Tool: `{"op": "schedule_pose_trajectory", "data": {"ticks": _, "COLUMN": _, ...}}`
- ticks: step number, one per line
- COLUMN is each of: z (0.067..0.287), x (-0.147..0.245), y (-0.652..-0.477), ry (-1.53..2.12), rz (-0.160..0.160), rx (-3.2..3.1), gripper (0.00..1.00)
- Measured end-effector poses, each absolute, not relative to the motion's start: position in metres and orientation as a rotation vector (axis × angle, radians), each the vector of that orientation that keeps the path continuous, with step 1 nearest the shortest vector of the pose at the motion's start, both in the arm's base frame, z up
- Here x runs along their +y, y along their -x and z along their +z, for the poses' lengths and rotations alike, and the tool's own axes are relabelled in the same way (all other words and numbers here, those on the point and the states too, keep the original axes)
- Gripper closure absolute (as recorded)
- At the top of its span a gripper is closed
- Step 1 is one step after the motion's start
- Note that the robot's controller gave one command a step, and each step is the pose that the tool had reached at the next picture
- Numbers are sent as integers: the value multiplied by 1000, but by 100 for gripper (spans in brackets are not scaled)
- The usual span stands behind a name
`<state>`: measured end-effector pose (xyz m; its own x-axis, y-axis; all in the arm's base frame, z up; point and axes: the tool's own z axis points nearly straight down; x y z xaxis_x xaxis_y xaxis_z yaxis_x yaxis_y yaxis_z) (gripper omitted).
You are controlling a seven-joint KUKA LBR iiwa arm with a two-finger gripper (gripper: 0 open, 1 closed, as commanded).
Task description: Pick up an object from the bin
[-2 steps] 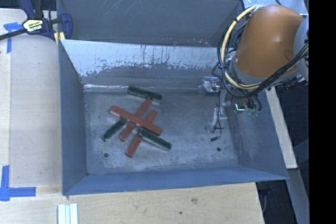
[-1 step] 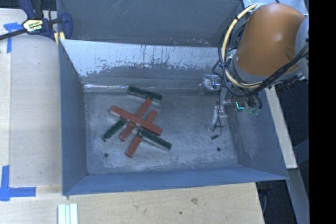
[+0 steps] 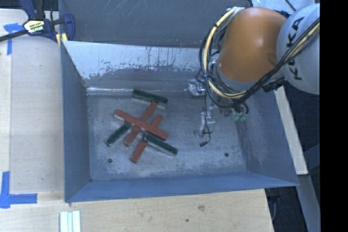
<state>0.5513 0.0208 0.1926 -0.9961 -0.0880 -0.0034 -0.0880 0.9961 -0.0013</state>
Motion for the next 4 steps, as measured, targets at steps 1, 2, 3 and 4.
{"op": "schedule_pose_trajectory", "data": {"ticks": 1, "z": 137, "x": 55, "y": -548, "ry": 163, "rz": 1, "rx": 3130, "gripper": 0}}
{"op": "schedule_pose_trajectory", "data": {"ticks": 2, "z": 115, "x": 80, "y": -564, "ry": -17, "rz": 0, "rx": 3142, "gripper": 0}}
{"op": "schedule_pose_trajectory", "data": {"ticks": 3, "z": 91, "x": 82, "y": -543, "ry": -135, "rz": 1, "rx": 3134, "gripper": 0}}
{"op": "schedule_pose_trajectory", "data": {"ticks": 4, "z": 75, "x": 145, "y": -604, "ry": 214, "rz": 1, "rx": 3126, "gripper": 100}}
